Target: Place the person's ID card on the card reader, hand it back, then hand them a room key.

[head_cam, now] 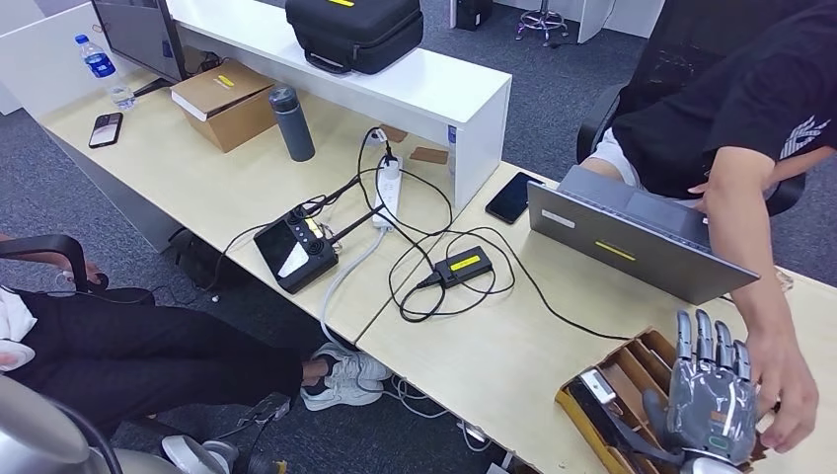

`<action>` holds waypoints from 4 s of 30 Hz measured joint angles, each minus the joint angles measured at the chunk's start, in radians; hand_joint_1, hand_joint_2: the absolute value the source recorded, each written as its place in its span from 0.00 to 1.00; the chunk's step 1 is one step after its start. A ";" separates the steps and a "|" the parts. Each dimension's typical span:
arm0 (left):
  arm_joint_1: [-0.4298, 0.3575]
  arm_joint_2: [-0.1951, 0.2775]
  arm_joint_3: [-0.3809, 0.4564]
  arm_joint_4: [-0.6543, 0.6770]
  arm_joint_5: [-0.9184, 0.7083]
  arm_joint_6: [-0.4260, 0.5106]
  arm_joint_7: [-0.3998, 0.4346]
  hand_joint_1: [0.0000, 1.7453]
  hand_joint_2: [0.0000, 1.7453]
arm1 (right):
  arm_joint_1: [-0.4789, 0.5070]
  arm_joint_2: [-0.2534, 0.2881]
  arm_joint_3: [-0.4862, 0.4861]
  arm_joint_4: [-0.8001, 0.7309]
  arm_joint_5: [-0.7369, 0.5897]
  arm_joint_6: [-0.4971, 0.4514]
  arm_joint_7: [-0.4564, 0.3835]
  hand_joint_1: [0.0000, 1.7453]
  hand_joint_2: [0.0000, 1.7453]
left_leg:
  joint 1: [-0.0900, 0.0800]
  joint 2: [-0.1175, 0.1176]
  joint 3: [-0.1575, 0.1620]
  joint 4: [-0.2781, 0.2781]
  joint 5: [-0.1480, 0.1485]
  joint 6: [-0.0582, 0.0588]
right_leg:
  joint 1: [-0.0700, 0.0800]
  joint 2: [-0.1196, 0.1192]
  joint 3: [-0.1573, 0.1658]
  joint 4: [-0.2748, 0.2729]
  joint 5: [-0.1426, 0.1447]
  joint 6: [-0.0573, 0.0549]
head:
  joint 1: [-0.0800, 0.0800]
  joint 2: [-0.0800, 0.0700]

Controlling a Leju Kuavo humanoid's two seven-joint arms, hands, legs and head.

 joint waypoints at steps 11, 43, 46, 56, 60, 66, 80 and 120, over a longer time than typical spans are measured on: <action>0.000 -0.001 0.002 0.000 0.000 0.000 0.000 0.00 1.00 | -0.003 0.039 0.001 -0.002 0.000 0.048 0.036 0.00 1.00 | 0.000 0.000 0.000 0.000 0.000 0.000 | 0.000 0.000 0.000 0.000 0.000 0.000 | 0.000 0.000; -0.001 -0.001 0.002 0.000 -0.001 -0.001 0.003 0.00 1.00 | -0.041 0.053 -0.024 0.074 0.000 0.116 0.110 0.82 1.00 | 0.000 0.000 0.000 0.000 0.000 0.000 | 0.000 0.000 0.000 0.000 0.000 0.000 | 0.000 0.000; -0.001 -0.001 0.002 0.000 0.000 -0.001 0.003 0.00 1.00 | -0.041 0.052 -0.025 0.077 0.000 0.123 0.112 0.80 1.00 | 0.000 0.000 0.000 0.000 0.000 0.000 | 0.000 0.000 0.000 0.000 0.000 0.000 | 0.000 0.000; -0.001 -0.001 0.002 0.000 0.000 0.000 0.003 0.00 1.00 | -0.041 0.049 -0.033 0.079 0.001 0.123 0.101 0.77 1.00 | 0.000 0.000 0.000 0.000 0.000 0.000 | 0.000 0.000 0.000 0.000 0.000 0.000 | 0.000 0.000; -0.001 -0.001 0.002 0.000 0.004 0.000 0.004 0.00 1.00 | -0.031 0.049 -0.038 0.064 0.001 0.114 0.079 0.77 1.00 | 0.000 0.000 0.000 0.000 0.000 0.000 | 0.000 0.000 0.000 0.000 0.000 0.000 | 0.000 0.000; 0.000 -0.001 0.002 0.000 0.009 0.001 0.010 0.00 1.00 | -0.001 0.050 -0.042 -0.037 -0.003 0.090 0.020 0.77 1.00 | 0.000 0.000 0.000 0.000 0.000 0.000 | 0.000 0.000 0.000 0.000 0.000 0.000 | 0.000 0.000; -0.001 0.003 0.002 0.000 -0.004 -0.008 0.009 0.00 1.00 | -0.077 0.070 -0.035 -0.283 -0.096 0.151 0.020 0.97 1.00 | 0.000 0.000 0.000 0.000 0.000 0.000 | 0.000 0.000 0.000 0.000 0.000 0.000 | 0.000 0.000; -0.015 0.068 -0.083 0.003 -0.075 -0.057 -0.020 0.00 1.00 | -0.620 -0.018 -0.427 0.584 -0.988 0.318 -0.208 0.00 1.00 | -0.001 -0.003 0.000 0.003 0.001 0.000 | -0.001 -0.003 0.001 0.000 0.002 0.000 | 0.000 0.000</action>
